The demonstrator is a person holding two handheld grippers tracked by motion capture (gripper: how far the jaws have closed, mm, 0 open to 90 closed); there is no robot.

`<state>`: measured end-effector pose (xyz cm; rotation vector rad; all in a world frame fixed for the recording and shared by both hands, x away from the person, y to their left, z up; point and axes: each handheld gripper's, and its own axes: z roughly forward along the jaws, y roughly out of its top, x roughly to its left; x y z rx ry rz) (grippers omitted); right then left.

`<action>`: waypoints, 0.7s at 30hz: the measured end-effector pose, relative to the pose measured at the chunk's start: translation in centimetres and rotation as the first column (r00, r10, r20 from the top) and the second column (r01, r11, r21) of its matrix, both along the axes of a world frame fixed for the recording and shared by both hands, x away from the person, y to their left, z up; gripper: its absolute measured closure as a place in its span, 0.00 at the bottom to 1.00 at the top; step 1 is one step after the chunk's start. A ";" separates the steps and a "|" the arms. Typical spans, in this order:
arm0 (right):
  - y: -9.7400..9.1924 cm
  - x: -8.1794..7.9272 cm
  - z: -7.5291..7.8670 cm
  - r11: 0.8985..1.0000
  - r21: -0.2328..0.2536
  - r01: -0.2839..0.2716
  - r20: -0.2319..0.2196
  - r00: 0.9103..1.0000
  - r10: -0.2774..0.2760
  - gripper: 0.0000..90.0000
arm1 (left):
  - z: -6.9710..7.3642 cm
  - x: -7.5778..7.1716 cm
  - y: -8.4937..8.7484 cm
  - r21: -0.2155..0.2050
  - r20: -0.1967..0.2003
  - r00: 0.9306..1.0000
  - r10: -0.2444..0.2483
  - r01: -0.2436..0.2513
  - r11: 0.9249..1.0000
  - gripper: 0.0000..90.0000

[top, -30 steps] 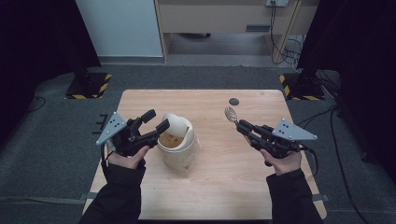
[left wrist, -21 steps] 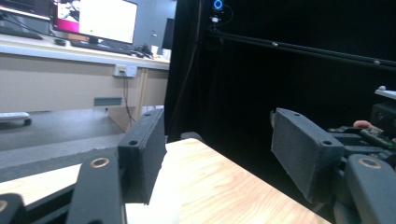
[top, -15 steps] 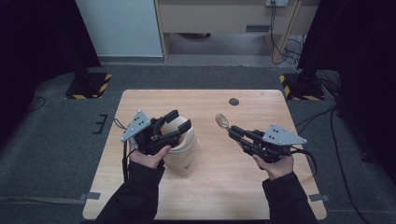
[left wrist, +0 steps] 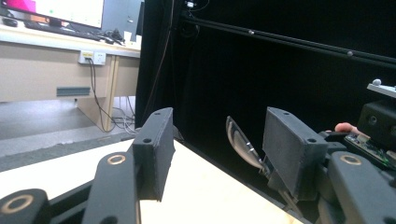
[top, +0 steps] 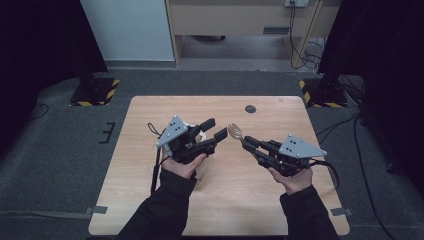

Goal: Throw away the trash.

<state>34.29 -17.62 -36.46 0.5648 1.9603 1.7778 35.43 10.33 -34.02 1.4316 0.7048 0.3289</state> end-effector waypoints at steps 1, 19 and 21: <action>0.1 0.0 0.0 1.000 -0.002 -0.004 0.001 1.000 0.004 0.89 | 0.0 0.2 -0.4 -0.009 -0.006 1.000 -0.005 0.005 1.000 0.48; 0.5 0.0 -0.1 1.000 -0.003 -0.015 0.007 1.000 0.015 0.89 | -0.8 0.7 -2.0 -0.038 -0.063 0.997 -0.054 0.052 0.998 0.72; 0.5 -0.1 -0.1 1.000 -0.003 -0.014 0.004 1.000 0.014 0.89 | -0.9 0.7 -2.1 -0.039 -0.065 0.996 -0.058 0.056 0.998 0.75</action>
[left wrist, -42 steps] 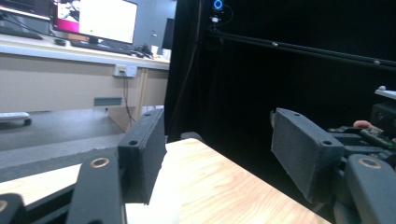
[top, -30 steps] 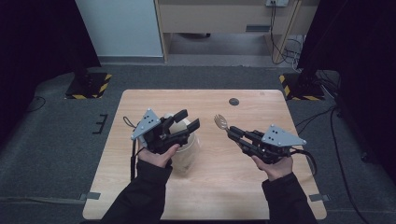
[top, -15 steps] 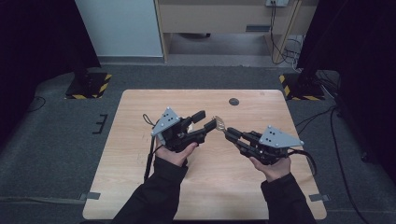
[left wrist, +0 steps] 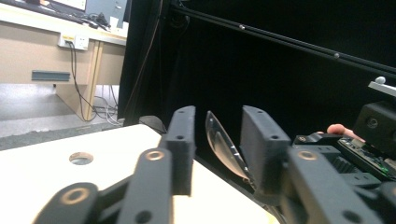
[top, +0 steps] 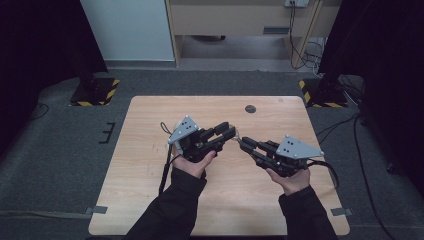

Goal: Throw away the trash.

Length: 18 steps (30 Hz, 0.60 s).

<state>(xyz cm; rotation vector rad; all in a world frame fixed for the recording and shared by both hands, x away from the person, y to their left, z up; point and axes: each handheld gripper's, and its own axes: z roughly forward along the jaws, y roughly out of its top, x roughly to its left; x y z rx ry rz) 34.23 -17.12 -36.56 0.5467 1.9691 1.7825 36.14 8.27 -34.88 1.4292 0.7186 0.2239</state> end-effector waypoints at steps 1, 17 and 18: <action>0.1 0.0 0.0 1.000 0.001 -0.001 0.004 1.000 0.001 0.89 | 0.0 0.0 -0.1 0.000 -0.002 1.000 -0.003 0.003 1.000 0.79; 0.5 0.0 -0.2 1.000 0.018 -0.015 -0.015 1.000 0.015 0.81 | 0.5 -0.4 0.7 -0.004 0.026 1.000 -0.017 0.017 1.000 0.93; 0.4 0.0 -0.2 1.000 0.026 -0.015 -0.016 1.000 0.015 0.79 | 0.8 -0.5 1.3 -0.006 0.038 0.999 -0.001 0.002 1.000 0.93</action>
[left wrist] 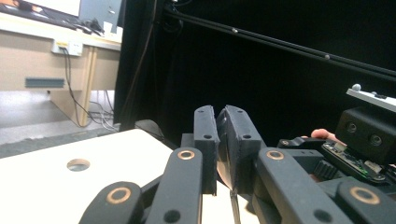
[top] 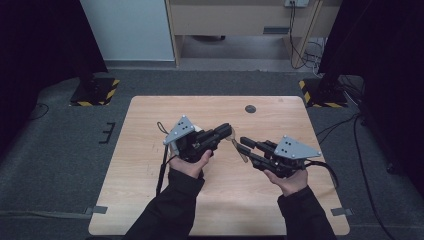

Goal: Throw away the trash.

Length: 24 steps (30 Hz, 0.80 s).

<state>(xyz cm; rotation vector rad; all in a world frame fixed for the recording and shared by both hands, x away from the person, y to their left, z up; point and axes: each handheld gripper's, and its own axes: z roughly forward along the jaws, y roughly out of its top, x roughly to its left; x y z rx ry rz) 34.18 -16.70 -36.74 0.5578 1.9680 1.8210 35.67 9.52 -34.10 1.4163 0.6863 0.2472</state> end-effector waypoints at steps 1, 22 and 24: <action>-0.1 0.0 0.1 1.000 0.007 0.000 0.000 1.000 0.000 0.77 | 0.1 0.0 0.4 -0.001 0.006 1.000 0.007 -0.007 1.000 0.93; -5.2 1.8 -1.8 0.955 -0.002 0.297 -0.163 0.942 -0.294 0.38 | 0.8 -2.4 10.4 0.021 0.066 0.982 0.178 -0.180 0.984 0.92; -5.7 1.8 -2.7 0.949 -0.029 0.312 -0.183 0.932 -0.312 0.37 | 0.9 -2.6 11.3 0.021 0.073 0.978 0.198 -0.200 0.980 0.92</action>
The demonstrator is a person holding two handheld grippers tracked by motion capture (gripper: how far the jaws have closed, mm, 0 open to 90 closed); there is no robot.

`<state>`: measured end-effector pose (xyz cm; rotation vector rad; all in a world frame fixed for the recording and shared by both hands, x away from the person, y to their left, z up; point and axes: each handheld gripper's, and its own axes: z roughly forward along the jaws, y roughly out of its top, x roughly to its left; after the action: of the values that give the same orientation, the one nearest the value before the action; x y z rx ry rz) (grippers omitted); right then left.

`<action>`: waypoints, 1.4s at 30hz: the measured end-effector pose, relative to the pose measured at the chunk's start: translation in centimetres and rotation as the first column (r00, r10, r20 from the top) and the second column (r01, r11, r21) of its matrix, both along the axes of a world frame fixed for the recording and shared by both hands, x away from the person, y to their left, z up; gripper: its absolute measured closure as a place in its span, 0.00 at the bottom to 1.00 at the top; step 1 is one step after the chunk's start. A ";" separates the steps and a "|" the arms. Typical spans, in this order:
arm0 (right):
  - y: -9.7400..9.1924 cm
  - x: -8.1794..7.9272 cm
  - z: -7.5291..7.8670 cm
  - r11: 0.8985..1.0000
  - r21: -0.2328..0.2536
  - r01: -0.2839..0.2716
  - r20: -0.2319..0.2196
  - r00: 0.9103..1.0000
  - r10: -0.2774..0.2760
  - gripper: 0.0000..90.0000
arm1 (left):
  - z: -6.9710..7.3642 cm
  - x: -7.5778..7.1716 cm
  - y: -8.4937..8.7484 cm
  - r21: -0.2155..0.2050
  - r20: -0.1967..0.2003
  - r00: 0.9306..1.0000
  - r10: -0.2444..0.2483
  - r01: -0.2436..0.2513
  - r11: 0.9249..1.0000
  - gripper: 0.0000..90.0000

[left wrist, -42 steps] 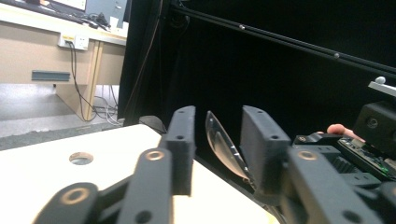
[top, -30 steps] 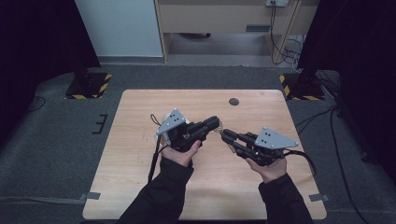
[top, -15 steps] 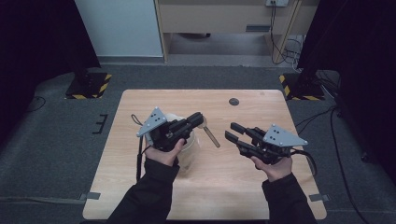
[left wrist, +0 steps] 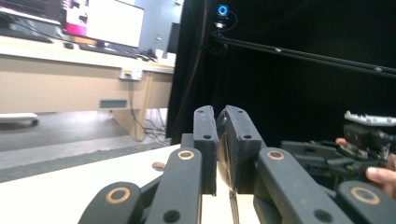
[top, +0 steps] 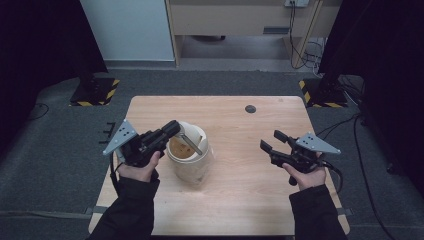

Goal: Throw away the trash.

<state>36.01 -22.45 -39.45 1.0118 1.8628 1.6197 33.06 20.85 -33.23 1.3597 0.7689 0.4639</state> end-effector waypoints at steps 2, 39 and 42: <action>-0.8 -0.1 -1.1 1.000 -0.013 0.020 -0.036 0.999 -0.020 0.37 | 0.1 -0.2 0.9 0.003 0.005 1.000 0.017 -0.017 1.000 0.93; -3.7 0.2 -7.9 0.981 -0.185 0.049 -0.178 0.981 -0.082 0.33 | -6.0 2.0 1.2 0.179 -0.004 0.994 0.105 -0.103 0.978 0.93; -3.8 0.2 -7.9 0.982 -0.183 0.050 -0.177 0.981 -0.083 0.33 | -6.9 2.3 1.0 0.184 -0.035 0.995 0.092 -0.084 0.979 0.92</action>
<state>36.21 -26.25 -47.33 1.1639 2.0293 1.3326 35.37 21.81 -40.08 1.5139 0.8409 0.5881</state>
